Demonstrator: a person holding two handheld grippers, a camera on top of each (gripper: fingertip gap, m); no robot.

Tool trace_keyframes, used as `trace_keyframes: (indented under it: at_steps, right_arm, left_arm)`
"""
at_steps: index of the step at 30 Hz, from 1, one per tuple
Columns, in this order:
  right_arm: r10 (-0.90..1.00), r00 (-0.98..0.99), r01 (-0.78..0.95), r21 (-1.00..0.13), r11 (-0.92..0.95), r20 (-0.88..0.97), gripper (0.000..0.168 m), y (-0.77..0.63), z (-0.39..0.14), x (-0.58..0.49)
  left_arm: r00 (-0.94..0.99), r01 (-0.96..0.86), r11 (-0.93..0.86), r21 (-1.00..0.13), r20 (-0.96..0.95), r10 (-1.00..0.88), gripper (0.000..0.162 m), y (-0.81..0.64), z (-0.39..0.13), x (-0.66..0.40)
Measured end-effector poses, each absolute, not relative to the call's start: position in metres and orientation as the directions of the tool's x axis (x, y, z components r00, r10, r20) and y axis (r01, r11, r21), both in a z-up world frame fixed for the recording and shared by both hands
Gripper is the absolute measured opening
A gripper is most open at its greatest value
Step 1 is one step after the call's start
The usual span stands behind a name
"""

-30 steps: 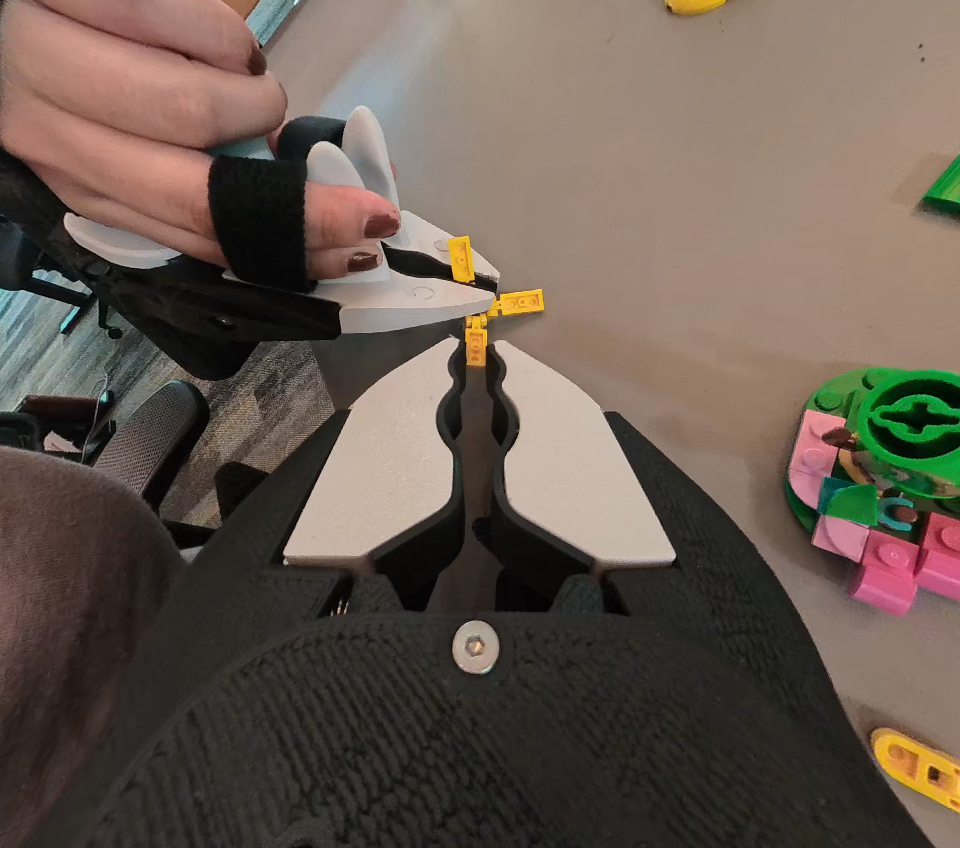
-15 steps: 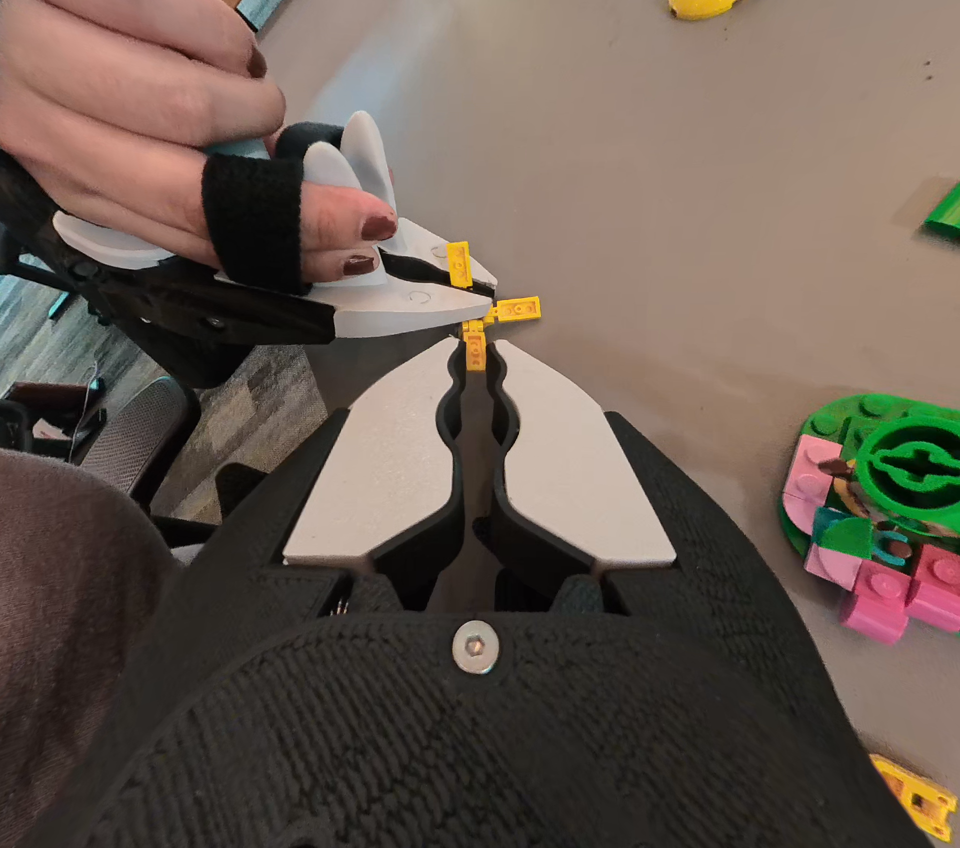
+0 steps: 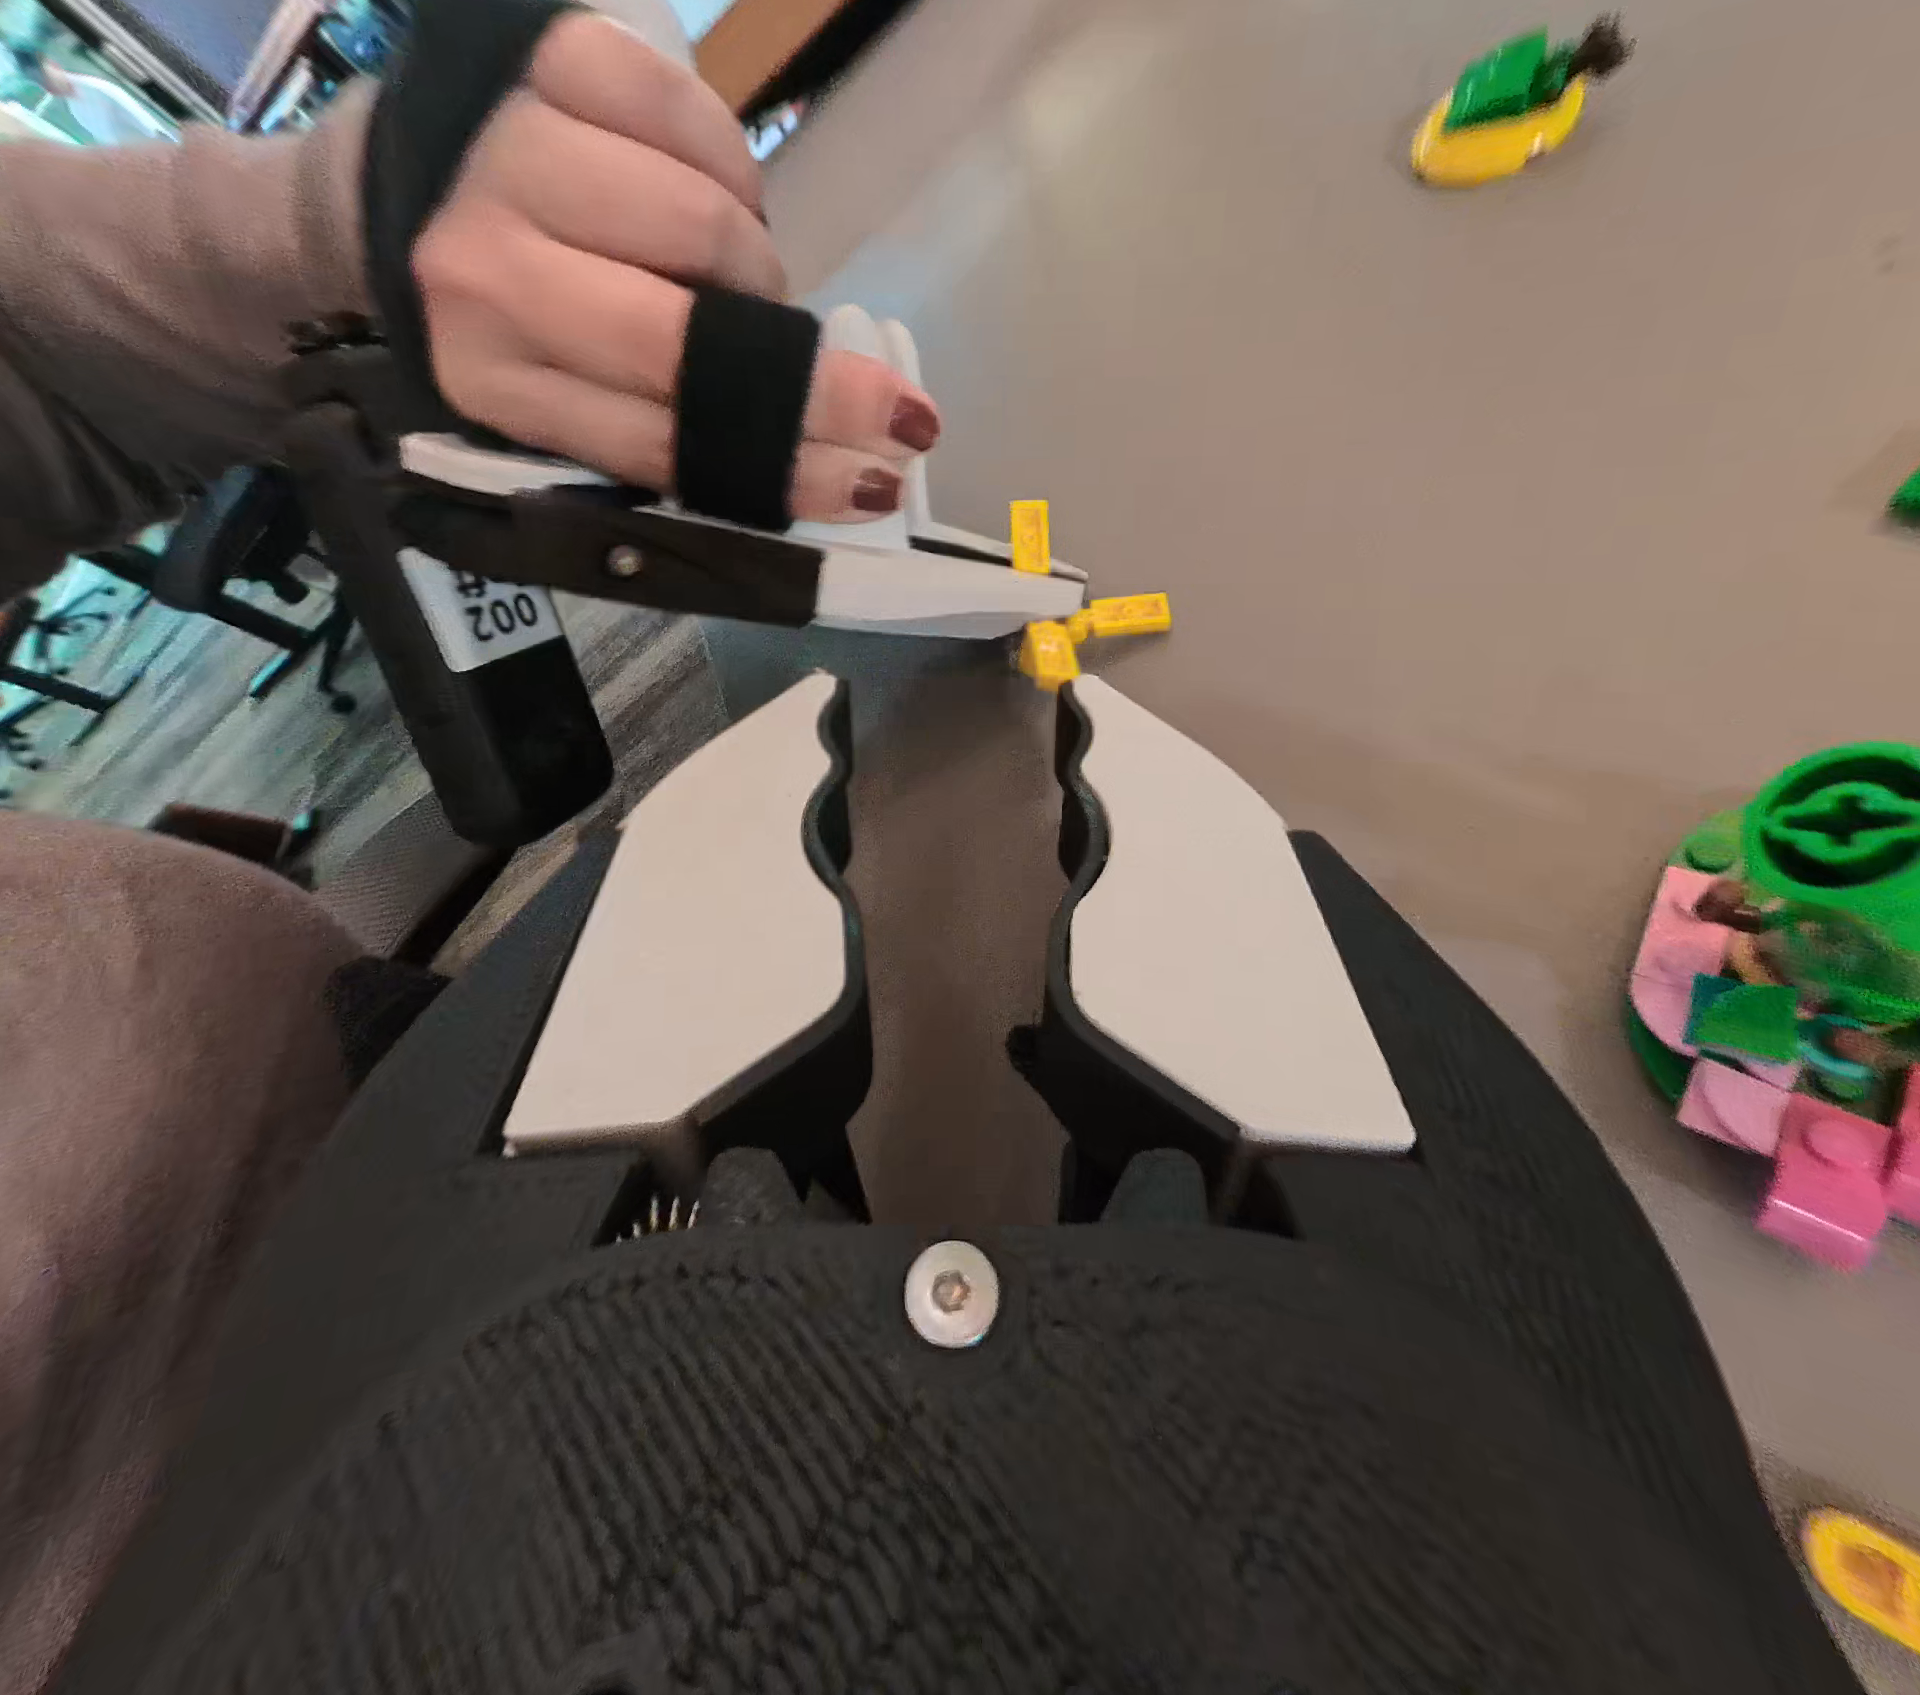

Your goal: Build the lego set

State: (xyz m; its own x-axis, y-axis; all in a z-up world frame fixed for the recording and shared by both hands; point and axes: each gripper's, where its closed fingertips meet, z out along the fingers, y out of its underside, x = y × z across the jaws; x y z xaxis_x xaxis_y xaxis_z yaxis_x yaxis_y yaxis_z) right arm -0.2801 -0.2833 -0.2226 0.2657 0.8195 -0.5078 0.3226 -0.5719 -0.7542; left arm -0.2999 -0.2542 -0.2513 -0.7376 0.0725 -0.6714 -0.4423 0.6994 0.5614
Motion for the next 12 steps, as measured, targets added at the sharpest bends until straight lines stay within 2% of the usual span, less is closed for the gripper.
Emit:
trace_keyframes:
  at_steps: [3, 6, 7, 12]
  right_arm:
    - [0.887, 0.253, 0.284, -0.847, -0.450, -0.386, 0.036, -0.280, -0.204, -0.272]
    - [0.957, 0.236, 0.314, -0.919, -0.239, -0.168, 0.036, -0.276, -0.193, -0.271]
    - [0.977, 0.192, 0.343, -0.926, -0.158, -0.095, 0.034, -0.280, -0.192, -0.273]
    - [0.963, -0.026, 0.515, -0.822, 0.242, 0.267, 0.027, -0.287, -0.198, -0.277]
  left_arm:
    - [-0.667, -0.589, 0.658, 0.469, -0.742, -0.069, 0.007, -0.250, -0.244, -0.308]
    - [-0.593, -0.685, 0.650, 0.330, -0.770, -0.234, 0.007, -0.255, -0.239, -0.310]
    - [-0.582, -0.696, 0.645, 0.315, -0.774, -0.251, 0.007, -0.255, -0.235, -0.310]
    - [-0.566, -0.723, 0.645, 0.246, -0.746, -0.351, 0.007, -0.263, -0.227, -0.310]
